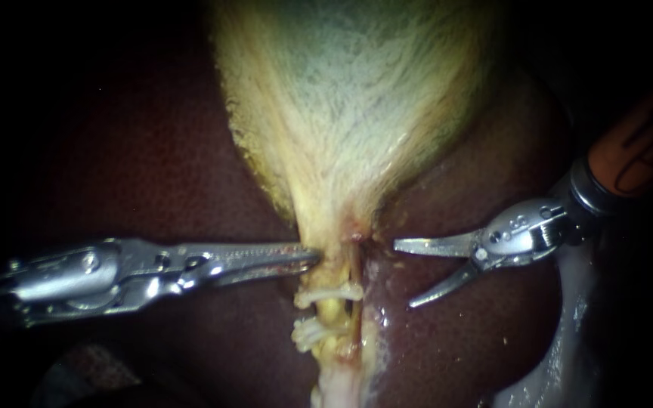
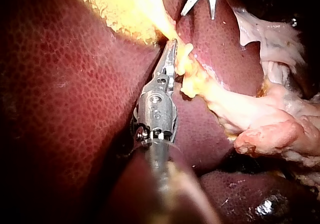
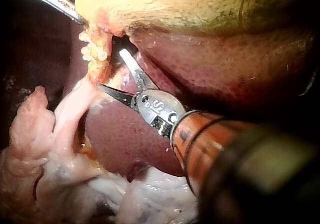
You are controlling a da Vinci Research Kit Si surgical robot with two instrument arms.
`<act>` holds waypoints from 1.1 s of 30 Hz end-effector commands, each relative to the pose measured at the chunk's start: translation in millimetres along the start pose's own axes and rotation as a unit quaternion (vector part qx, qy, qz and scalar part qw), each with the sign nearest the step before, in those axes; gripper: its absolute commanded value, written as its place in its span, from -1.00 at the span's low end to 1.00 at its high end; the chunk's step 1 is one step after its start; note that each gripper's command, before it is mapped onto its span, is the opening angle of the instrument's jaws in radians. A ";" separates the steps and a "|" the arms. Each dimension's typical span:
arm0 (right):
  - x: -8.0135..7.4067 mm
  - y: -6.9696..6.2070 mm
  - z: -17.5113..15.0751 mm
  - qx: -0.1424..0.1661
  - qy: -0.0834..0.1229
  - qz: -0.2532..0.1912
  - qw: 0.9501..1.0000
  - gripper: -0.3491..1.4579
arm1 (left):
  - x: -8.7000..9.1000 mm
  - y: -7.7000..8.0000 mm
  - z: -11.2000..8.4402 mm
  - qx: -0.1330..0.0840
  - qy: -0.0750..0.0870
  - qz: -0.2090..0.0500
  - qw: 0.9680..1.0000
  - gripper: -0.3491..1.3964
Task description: Go to the cutting position left tube
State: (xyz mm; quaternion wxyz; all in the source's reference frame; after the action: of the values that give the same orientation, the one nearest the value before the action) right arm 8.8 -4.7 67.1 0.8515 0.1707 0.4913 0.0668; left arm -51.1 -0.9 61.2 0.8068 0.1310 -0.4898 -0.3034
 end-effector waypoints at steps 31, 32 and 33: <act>-2.7 -4.5 12.5 0.077 -0.005 0.023 0.997 0.90 | -2.8 -0.2 -9.3 -0.021 -0.003 -0.009 1.000 -0.83; -2.7 -4.4 12.6 0.077 -0.008 0.023 0.997 0.90 | -2.8 -0.3 -9.3 -0.020 -0.003 -0.009 1.000 -0.83; -2.8 -4.2 12.7 0.075 -0.010 0.023 0.997 0.90 | -2.9 -0.5 -9.3 -0.020 -0.003 -0.009 1.000 -0.83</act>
State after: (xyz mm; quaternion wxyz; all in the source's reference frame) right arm 18.2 -12.2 73.8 0.8401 0.2455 0.4812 0.0477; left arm -44.2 -0.4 54.3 0.8046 0.1183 -0.4850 -0.3216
